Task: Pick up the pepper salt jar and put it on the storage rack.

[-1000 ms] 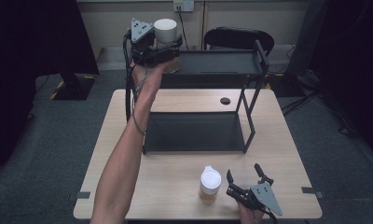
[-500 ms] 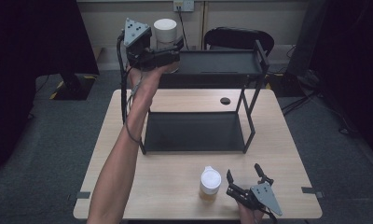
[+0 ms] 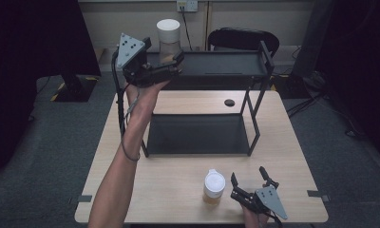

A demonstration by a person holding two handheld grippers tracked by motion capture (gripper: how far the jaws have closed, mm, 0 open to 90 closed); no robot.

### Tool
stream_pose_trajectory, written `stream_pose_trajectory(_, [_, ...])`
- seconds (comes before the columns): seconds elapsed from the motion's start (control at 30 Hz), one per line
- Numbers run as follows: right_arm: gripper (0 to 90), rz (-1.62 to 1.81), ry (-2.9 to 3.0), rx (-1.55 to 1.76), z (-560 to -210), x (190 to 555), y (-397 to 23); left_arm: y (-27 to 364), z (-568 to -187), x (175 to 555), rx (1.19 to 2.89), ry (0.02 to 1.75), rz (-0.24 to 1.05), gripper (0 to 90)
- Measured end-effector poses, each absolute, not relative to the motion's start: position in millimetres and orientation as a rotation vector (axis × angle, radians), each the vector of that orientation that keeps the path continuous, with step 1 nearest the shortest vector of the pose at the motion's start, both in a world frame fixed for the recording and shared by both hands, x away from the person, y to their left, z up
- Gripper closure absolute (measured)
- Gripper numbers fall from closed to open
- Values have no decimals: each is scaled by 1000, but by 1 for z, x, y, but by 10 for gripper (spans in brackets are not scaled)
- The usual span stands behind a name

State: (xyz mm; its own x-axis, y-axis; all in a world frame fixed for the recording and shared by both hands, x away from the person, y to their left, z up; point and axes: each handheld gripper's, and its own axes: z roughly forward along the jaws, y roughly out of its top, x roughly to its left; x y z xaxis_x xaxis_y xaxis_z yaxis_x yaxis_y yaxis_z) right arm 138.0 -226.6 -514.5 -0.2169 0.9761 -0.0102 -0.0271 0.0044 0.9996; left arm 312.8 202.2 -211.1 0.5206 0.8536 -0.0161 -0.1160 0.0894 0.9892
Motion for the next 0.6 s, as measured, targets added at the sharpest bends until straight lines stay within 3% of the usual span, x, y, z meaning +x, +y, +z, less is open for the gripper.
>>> stream_pose_trajectory(0.6, [8,1374,1351,1073,-515,138,-226,204,-244,276,1284,724,835,0])
